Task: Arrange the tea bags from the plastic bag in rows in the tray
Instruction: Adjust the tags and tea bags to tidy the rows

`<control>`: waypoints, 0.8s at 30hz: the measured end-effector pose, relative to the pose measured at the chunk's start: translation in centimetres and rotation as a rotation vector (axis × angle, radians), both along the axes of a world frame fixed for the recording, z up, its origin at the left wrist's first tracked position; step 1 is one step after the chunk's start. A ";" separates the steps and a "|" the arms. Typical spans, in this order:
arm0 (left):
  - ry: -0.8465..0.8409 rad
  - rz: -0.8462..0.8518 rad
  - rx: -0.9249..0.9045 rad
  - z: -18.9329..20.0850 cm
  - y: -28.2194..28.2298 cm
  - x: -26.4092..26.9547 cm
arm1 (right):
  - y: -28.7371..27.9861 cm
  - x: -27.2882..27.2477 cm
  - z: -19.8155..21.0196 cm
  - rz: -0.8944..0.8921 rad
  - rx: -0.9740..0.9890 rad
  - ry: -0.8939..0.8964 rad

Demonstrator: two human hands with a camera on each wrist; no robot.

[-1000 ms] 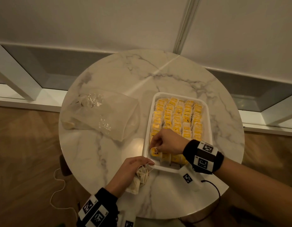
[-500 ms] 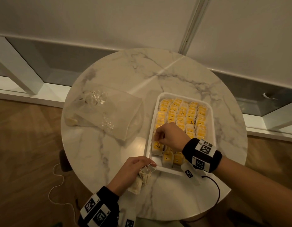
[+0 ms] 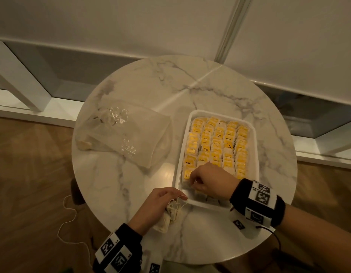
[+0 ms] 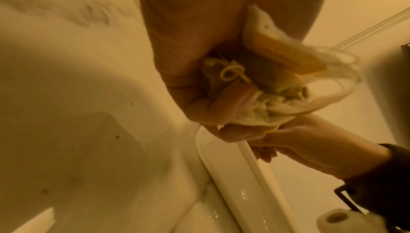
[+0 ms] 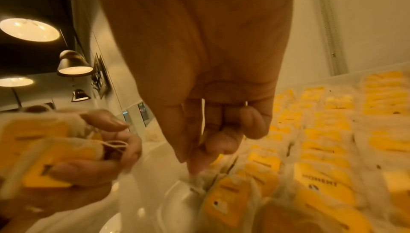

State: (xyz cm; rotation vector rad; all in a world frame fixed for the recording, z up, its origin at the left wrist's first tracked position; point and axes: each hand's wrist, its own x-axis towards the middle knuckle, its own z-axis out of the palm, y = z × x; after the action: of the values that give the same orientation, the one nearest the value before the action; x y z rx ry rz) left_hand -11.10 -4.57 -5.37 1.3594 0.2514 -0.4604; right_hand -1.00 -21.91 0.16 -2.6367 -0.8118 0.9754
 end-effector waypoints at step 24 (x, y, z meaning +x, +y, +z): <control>0.459 0.239 -0.536 3.3 -0.3 0.7 | 1.3 -5.0 3.8 -0.149 0.508 -0.002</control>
State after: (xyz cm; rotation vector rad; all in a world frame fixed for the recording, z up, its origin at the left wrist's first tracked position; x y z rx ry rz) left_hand -10.42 -4.91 -2.03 0.6775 0.6132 -0.5846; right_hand -6.02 -20.62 3.99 -2.2199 -0.7336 0.6258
